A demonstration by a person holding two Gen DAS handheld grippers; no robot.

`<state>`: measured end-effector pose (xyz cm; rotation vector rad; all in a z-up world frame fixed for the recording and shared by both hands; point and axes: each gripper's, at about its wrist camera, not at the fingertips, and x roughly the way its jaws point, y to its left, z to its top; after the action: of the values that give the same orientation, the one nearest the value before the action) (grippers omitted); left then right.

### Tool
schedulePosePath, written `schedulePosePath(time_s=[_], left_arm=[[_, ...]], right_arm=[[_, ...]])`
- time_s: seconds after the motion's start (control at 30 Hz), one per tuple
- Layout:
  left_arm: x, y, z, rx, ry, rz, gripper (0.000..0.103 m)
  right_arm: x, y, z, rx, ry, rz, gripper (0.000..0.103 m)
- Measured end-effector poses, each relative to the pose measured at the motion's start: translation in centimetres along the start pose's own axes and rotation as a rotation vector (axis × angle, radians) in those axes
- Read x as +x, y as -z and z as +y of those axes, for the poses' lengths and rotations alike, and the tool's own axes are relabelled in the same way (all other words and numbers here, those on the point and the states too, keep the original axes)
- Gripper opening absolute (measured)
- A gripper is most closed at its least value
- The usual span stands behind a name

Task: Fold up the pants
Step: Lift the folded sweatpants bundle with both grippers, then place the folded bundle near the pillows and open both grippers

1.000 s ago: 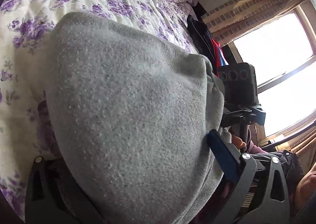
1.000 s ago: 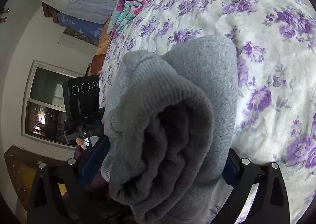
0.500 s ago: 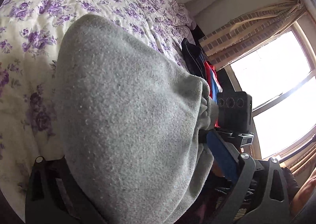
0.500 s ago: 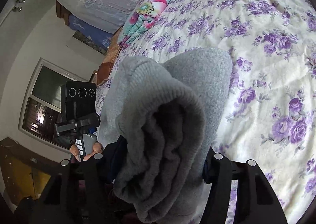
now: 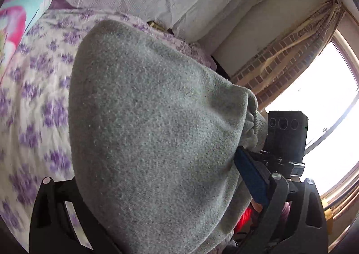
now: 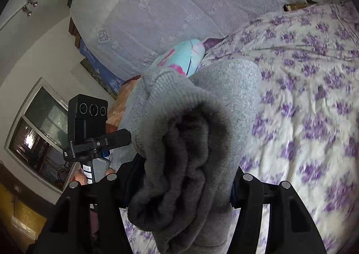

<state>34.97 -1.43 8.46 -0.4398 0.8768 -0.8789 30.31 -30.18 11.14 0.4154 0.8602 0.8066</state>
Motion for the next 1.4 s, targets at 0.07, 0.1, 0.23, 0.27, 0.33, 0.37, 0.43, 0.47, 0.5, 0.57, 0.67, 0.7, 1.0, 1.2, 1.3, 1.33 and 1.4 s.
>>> schedulePosePath(time_s=[0.07, 0.1, 0.23, 0.27, 0.33, 0.37, 0.43, 0.47, 0.5, 0.57, 0.67, 0.7, 1.0, 1.2, 1.3, 1.33, 1.4], left_arm=[[1.7, -4.3, 1.2, 0.001, -0.019, -0.025, 0.095], [2.8, -6.2, 2.2, 0.004, -0.032, -0.027, 0.095], [7.8, -11.0, 8.2, -0.085, -0.032, -0.014, 0.095], [9.2, -11.6, 9.8, -0.106, -0.042, -0.010, 0.095], [11.9, -12.8, 12.9, -0.147, -0.069, -0.009, 0.095], [13.3, -13.1, 14.4, -0.168, -0.085, -0.002, 0.095], [16.0, -12.8, 17.5, -0.210, -0.125, 0.031, 0.095], [17.2, -12.2, 19.0, -0.239, -0.157, 0.055, 0.095], [18.1, -11.6, 20.1, -0.255, -0.192, 0.067, 0.095], [17.5, -11.3, 20.3, -0.243, -0.152, 0.041, 0.096], [14.7, -11.7, 19.2, -0.225, -0.160, 0.039, 0.096], [13.1, -11.7, 18.4, -0.224, -0.158, 0.025, 0.096], [-2.7, -2.1, -0.2, 0.071, -0.257, -0.184, 0.098], [-6.8, 14.0, -12.6, 0.277, -0.511, -0.254, 0.098], [-7.1, 20.4, -16.3, 0.334, -0.616, -0.299, 0.098], [-7.3, 22.3, -17.0, 0.347, -0.630, -0.317, 0.098], [-7.5, 25.4, -17.7, 0.340, -0.663, -0.336, 0.098]], right_arm=[[1.8, -4.0, -2.1, 0.011, 0.008, -0.011, 0.062], [2.9, -5.7, -3.4, 0.019, 0.017, -0.013, 0.062], [8.6, -10.1, -9.3, 0.082, 0.059, 0.001, 0.062], [10.0, -10.6, -10.8, 0.096, 0.069, 0.003, 0.062], [12.9, -11.3, -13.4, 0.111, 0.096, -0.001, 0.062], [14.4, -11.4, -15.0, 0.134, 0.101, 0.003, 0.064], [17.6, -10.8, -18.6, 0.203, 0.125, 0.033, 0.069], [19.1, -10.1, -20.3, 0.237, 0.163, 0.059, 0.074], [19.7, -9.4, -21.3, 0.253, 0.177, 0.054, 0.076], [18.9, -8.9, -21.4, 0.240, 0.131, 0.009, 0.079], [16.1, -9.6, -19.9, 0.211, 0.184, -0.008, 0.079], [14.3, -9.9, -19.1, 0.195, 0.206, -0.040, 0.079], [-4.1, -2.4, -4.1, -0.018, 0.286, -0.193, 0.099], [-10.4, 13.1, 5.8, -0.195, 0.404, -0.290, 0.099], [-11.1, 19.7, 7.9, -0.203, 0.420, -0.354, 0.099], [-11.1, 21.5, 8.4, -0.206, 0.406, -0.367, 0.099], [-10.6, 24.4, 8.9, -0.215, 0.416, -0.371, 0.099]])
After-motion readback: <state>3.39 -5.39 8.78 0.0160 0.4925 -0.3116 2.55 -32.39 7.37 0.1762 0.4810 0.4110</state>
